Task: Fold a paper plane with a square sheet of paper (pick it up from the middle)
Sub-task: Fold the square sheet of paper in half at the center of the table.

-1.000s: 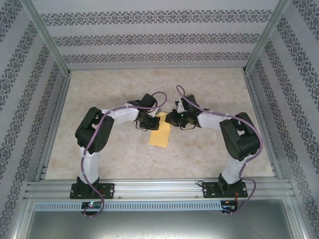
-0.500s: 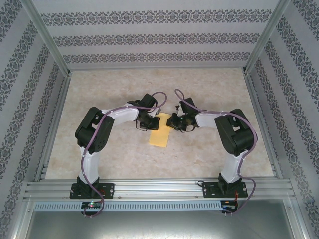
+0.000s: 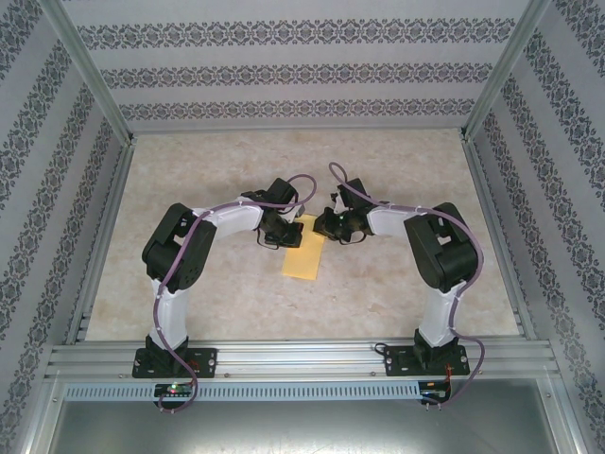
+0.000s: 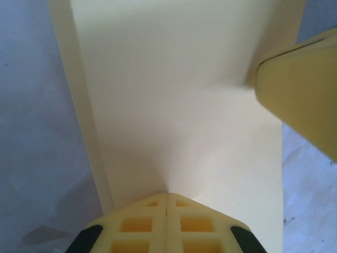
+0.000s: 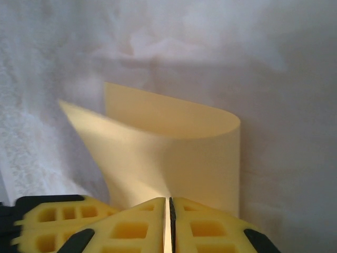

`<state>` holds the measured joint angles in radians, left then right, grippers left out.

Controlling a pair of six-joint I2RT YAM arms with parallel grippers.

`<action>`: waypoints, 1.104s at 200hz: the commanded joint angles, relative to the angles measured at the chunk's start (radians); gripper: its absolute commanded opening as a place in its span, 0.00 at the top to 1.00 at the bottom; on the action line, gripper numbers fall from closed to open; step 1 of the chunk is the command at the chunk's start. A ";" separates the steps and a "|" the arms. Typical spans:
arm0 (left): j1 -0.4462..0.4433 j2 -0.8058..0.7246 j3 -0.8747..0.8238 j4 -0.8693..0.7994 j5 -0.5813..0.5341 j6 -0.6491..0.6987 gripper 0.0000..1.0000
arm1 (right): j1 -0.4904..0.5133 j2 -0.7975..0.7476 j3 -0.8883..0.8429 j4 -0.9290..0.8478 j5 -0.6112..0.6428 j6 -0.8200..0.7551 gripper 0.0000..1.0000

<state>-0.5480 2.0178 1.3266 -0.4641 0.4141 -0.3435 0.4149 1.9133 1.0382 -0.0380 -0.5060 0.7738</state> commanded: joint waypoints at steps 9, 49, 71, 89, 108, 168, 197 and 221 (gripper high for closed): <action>0.005 0.021 -0.036 -0.099 -0.044 0.016 1.00 | -0.001 0.053 -0.014 -0.030 0.021 -0.029 0.88; 0.005 0.026 -0.032 -0.105 -0.050 0.016 1.00 | -0.001 0.007 -0.014 -0.035 0.015 -0.022 0.87; 0.004 0.026 -0.033 -0.101 -0.049 0.015 1.00 | -0.005 -0.048 0.012 -0.058 0.015 -0.030 0.86; 0.006 0.027 -0.033 -0.100 -0.049 0.015 1.00 | -0.011 -0.065 0.028 -0.055 0.003 -0.033 0.86; 0.006 0.026 -0.033 -0.099 -0.047 0.015 1.00 | -0.013 -0.059 0.046 -0.053 -0.007 -0.036 0.86; 0.008 0.026 -0.032 -0.101 -0.052 0.015 1.00 | -0.019 -0.022 0.041 -0.021 -0.011 -0.015 0.86; 0.008 0.026 -0.033 -0.099 -0.051 0.015 1.00 | -0.022 -0.058 0.018 -0.010 0.000 -0.013 0.86; 0.008 0.026 -0.035 -0.096 -0.051 0.013 1.00 | -0.027 -0.094 0.004 -0.011 0.003 -0.021 0.85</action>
<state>-0.5480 2.0178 1.3262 -0.4648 0.4141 -0.3431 0.4007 1.8759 1.0676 -0.0635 -0.5095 0.7563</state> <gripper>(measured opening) 0.068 0.145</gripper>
